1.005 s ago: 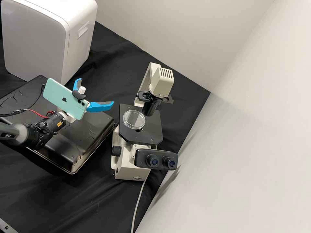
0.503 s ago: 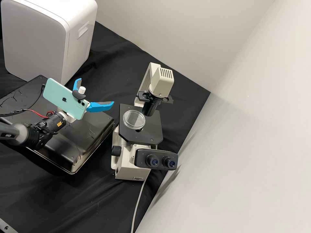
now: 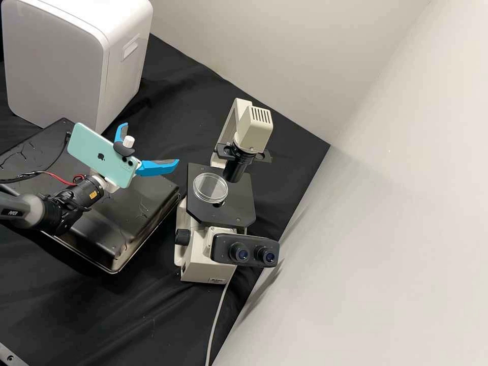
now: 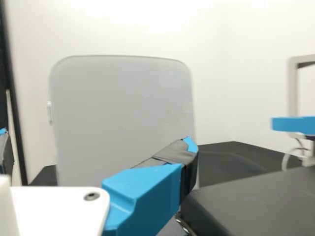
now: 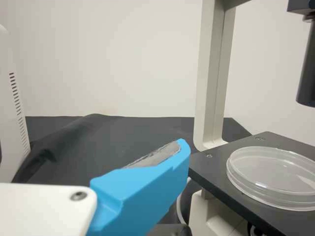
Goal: Place the petri dish on the bench
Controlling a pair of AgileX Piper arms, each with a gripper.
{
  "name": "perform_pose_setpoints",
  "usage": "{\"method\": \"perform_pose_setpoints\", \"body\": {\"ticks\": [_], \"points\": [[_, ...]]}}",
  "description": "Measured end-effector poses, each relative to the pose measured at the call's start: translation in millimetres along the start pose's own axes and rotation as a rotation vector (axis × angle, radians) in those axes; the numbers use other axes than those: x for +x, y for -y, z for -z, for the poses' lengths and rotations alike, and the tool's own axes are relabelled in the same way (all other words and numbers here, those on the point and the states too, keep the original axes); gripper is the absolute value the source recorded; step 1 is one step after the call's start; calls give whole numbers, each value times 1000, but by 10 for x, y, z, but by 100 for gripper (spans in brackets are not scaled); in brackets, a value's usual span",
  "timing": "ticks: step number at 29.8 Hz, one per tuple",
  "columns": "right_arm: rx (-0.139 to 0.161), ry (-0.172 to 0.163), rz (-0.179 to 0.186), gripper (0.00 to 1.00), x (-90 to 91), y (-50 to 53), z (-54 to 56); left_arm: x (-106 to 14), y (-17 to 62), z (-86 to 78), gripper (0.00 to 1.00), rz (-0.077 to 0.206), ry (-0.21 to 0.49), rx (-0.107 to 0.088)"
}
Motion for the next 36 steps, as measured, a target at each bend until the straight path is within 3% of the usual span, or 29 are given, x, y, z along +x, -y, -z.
{"method": "perform_pose_setpoints", "body": {"ticks": [3,6,14,16,21,23,29,33,36], "points": [[0,0,0,100,0,0,0,-39,45,-57,100,22,29,7],[0,0,0,100,0,0,0,-70,78,-103,100,39,50,-5],[0,0,0,100,0,0,0,-100,96,-257,100,51,144,-25],[0,0,0,100,0,0,0,-117,84,-308,100,46,166,-42],[0,0,0,100,0,0,0,-206,43,-468,100,31,181,-116],[0,0,0,100,0,0,0,-258,43,-543,100,40,191,-122],[0,1,1,100,0,1,-1,-316,90,-618,100,81,189,-120],[0,1,1,100,0,1,-1,-296,169,-592,100,121,137,-113],[0,1,1,100,0,1,-1,-288,250,-606,100,161,128,-86]]}}
